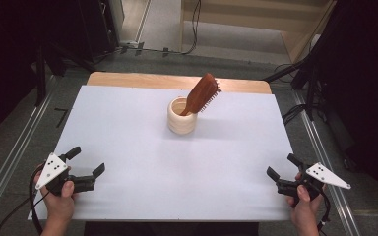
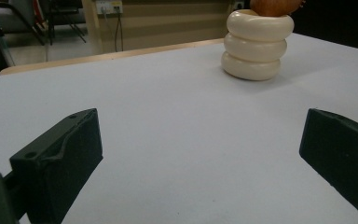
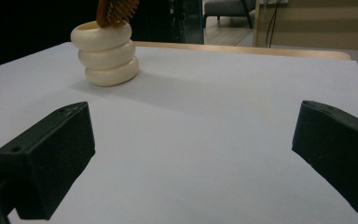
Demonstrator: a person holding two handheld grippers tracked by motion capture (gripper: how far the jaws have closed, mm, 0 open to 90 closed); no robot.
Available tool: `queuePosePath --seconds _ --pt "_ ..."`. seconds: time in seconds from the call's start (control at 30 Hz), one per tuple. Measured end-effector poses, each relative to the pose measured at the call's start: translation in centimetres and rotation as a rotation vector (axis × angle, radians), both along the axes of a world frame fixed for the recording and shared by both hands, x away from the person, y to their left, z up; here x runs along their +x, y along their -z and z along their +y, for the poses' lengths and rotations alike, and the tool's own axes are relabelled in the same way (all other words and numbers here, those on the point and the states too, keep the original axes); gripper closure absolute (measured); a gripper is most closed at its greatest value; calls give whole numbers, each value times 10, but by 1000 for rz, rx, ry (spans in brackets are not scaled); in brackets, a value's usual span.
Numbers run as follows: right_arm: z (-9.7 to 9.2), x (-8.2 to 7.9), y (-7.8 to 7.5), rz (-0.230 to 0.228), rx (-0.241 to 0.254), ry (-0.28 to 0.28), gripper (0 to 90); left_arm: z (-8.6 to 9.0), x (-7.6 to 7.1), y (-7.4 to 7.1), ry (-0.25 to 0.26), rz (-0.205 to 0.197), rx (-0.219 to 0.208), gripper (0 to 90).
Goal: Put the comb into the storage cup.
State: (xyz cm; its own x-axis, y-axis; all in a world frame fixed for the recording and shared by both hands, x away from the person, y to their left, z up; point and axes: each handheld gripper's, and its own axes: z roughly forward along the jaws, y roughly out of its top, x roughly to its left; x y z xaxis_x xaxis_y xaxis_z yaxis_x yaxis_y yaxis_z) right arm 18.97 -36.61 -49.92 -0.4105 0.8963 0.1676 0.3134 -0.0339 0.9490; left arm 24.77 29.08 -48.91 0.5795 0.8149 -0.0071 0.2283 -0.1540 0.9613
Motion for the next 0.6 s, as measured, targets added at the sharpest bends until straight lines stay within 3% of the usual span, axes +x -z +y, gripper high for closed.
queuePosePath --seconds 0.27,0.6 --pt "-12 -7 1 -12 15 14 0 0 0 0 -5 1 -1 0" --pt "-18 -9 11 17 3 5 0 1 0 0 -10 1 -6 0"
